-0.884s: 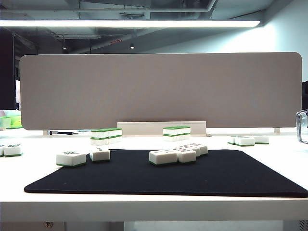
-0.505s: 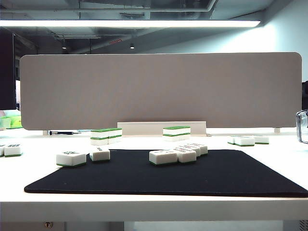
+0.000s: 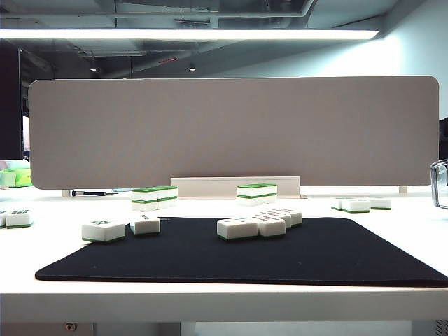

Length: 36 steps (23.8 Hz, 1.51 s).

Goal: Align six mahjong tiles in a row on the table.

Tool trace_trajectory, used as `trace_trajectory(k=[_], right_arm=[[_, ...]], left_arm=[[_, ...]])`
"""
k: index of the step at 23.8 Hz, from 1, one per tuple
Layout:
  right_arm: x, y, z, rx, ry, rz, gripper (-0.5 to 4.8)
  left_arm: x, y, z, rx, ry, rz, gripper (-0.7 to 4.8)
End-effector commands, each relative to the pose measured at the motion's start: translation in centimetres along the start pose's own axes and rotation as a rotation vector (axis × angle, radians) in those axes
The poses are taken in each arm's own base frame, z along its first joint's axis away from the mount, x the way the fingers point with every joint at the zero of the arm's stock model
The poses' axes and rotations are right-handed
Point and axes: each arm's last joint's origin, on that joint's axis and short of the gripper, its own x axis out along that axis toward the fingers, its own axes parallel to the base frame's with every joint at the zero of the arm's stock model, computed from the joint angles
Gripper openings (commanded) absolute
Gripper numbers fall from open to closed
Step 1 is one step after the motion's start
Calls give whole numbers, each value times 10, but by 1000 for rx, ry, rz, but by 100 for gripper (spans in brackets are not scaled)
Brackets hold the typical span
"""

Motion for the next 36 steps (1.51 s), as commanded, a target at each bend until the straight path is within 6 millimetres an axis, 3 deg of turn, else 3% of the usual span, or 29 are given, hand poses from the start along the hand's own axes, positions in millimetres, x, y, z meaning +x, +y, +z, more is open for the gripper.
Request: trace_trajectory(k=[1,15,27,30,36], right_arm=[[-1,0,3,3,-27,5,-1],[-2,3,12,29,-80,70,-1],[-20,8,63,19,-236,64,-1],[-30,11,85,15,-285,69,-1],[-56,15,115,20,-203,60,-1]], left_arm=[[0,0,2,4,-12,-5,-5],[0,0,2,3,-11,-7,-6],[0,0,2,3,-10,-7,-6],[0,0,2,3,-10,-6,-6],[0,0,1,2,-5,-6,-6]])
